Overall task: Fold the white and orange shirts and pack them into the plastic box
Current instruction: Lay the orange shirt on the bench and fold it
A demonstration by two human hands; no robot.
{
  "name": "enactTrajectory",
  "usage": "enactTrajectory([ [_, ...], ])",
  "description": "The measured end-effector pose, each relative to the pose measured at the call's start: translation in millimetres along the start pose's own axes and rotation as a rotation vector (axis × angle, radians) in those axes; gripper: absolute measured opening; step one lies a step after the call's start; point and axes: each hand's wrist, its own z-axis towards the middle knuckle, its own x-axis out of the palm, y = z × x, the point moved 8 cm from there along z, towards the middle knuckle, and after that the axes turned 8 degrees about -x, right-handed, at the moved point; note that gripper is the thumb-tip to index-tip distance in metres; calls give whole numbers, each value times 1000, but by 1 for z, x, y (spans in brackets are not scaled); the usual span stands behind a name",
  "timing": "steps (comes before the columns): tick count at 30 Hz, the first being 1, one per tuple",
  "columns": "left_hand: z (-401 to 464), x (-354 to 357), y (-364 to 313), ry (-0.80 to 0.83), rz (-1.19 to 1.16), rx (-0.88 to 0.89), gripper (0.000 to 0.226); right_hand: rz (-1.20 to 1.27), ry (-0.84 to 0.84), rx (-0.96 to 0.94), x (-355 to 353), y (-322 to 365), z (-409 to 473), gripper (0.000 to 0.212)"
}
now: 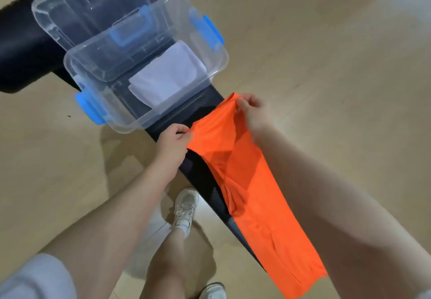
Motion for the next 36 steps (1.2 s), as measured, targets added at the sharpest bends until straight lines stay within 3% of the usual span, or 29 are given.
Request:
enactTrajectory([
  [7,63,-5,55,-152,-191,-189,14,28,76,111,44,-56,38,23],
  [12,73,3,58,-245,-229,-180,4,-140,119,87,3,-81,27,22],
  [14,68,2,59,-327,-199,-151,25,-246,114,80,-19,-94,19,22],
  [17,44,11,64,-449,-36,-65,44,-303,102,66,-60,-113,-4,19],
  [19,19,24,83,-465,-40,-134,47,-327,116,68,-88,-129,-22,16],
  [22,-33,53,118,-480,-66,-244,41,-390,190,45,-125,-146,-50,17],
  [31,-194,171,242,-482,-114,-301,21,-673,524,-17,-222,-220,-166,21],
  [36,-239,229,270,-383,20,-231,26,-895,530,-56,-251,-265,-203,24],
])
